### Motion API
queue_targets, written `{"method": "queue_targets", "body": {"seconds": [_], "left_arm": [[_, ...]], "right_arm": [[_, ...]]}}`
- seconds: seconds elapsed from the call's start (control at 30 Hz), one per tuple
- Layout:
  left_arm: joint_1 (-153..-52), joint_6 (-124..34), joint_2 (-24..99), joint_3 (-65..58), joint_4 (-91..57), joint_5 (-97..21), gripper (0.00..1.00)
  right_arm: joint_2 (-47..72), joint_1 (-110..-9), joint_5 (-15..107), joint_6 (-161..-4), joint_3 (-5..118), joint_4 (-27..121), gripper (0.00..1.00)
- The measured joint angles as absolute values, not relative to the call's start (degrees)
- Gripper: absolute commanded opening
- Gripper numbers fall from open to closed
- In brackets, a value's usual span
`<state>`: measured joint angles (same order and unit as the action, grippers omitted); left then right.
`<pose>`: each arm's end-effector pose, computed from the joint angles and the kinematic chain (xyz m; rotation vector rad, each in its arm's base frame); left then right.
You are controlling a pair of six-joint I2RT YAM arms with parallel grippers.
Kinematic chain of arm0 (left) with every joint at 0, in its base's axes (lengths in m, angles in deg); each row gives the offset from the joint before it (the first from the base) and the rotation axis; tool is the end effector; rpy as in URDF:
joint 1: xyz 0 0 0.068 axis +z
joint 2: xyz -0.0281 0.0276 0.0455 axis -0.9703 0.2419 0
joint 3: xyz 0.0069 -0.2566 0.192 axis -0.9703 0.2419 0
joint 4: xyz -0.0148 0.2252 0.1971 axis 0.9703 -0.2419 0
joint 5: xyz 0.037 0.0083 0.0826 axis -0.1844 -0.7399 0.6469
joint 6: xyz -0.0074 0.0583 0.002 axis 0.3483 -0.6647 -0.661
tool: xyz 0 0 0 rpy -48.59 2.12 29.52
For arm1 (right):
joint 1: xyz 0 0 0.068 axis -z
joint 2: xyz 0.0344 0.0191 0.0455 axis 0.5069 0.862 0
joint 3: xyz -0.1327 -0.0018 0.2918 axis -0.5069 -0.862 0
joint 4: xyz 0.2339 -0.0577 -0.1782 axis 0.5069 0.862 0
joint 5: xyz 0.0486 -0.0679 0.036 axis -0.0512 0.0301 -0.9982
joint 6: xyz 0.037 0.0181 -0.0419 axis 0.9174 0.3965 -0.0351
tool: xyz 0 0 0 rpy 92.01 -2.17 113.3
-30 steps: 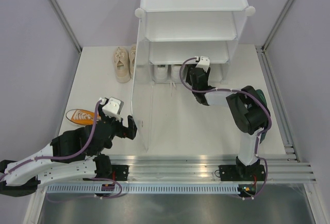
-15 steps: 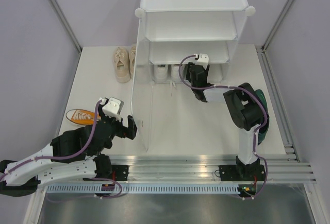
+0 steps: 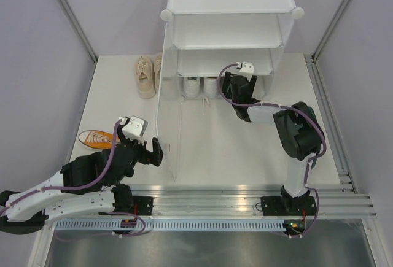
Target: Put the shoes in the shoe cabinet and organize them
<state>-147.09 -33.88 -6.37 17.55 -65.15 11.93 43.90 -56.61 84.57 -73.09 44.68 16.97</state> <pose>0.0583 -0.0820 0.3811 0.3627 1.8931 -0.3568 0.4387 0.1911 0.1903 0.1974 1.8526 -0.0018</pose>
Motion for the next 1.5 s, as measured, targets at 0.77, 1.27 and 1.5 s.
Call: {"method": "queue_targets", "body": {"seconds": [0.77, 1.27, 1.5], "left_arm": [[-147.1, -33.9, -6.3, 17.6, -65.1, 11.9, 1.0], [-147.1, -33.9, -5.9, 17.7, -65.1, 12.0, 1.0], [-147.1, -33.9, -5.9, 17.7, -65.1, 12.0, 1.0]], "right_arm": [[27.1, -55.7, 80.9, -67.7, 40.7, 28.2, 0.89], [-1.9, -41.2, 77.4, -55.0, 24.6, 40.5, 0.85], [-14.2, -31.0, 80.7, -51.6, 21.9, 54.8, 0.98]]}}
